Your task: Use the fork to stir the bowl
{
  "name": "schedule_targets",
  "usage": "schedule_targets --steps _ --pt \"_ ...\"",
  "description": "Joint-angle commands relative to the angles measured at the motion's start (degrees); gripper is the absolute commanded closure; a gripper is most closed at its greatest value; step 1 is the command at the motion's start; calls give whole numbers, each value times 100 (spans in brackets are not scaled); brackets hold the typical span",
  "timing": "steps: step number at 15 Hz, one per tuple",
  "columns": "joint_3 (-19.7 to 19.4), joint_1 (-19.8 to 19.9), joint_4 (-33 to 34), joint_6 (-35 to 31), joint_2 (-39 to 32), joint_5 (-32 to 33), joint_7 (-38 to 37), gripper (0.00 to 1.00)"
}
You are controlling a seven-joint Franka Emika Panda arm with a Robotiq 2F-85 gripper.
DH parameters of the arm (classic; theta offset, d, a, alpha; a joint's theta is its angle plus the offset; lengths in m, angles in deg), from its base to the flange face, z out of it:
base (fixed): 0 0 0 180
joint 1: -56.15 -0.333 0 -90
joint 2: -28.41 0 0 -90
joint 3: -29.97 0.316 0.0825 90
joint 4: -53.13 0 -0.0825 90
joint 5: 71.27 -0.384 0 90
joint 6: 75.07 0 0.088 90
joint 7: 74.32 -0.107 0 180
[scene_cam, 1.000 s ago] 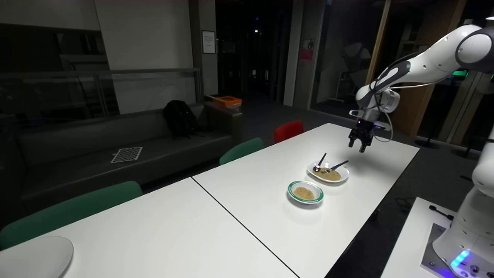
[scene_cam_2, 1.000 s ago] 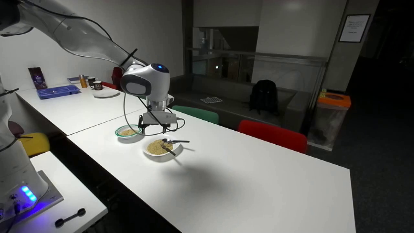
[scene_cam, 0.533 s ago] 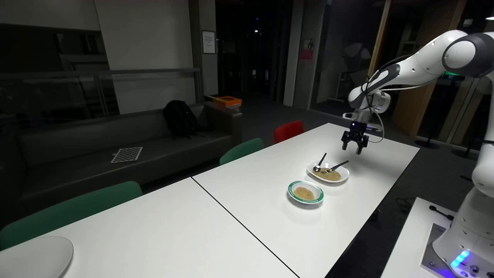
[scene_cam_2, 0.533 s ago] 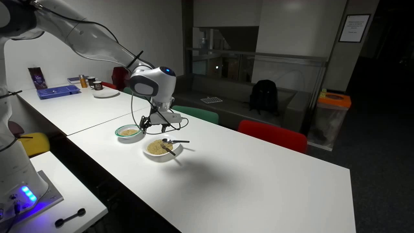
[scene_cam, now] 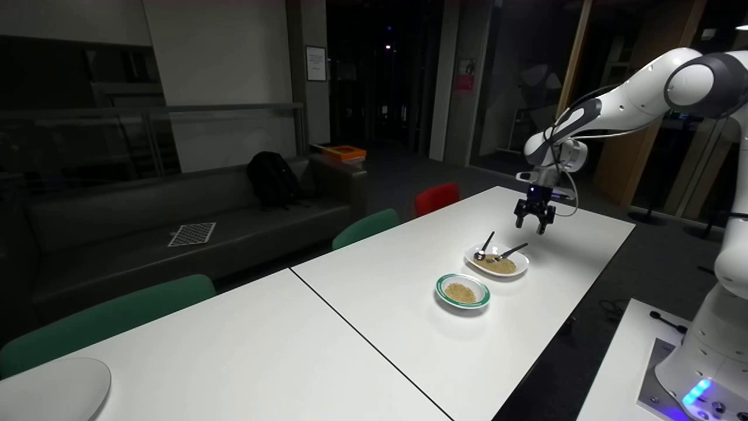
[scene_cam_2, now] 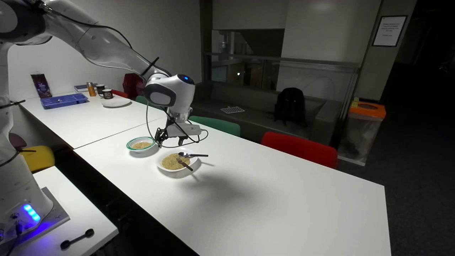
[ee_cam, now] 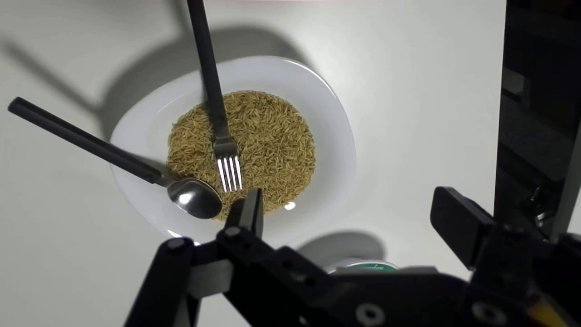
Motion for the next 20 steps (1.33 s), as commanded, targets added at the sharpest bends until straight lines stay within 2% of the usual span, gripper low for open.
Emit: schedule_targets --steps 1,10,15,18,19,20 --pt "138 237 23 60 -109 -56 372 0" --pt "175 814 243 104 -562 -622 1171 0" --pt "261 833 443 -96 -703 -969 1280 0" --pt "265 790 660 99 -840 -714 1145 0" --pt "263 770 424 -45 -690 -747 1092 0" --pt "278 774 469 -45 -737 -739 1090 0"
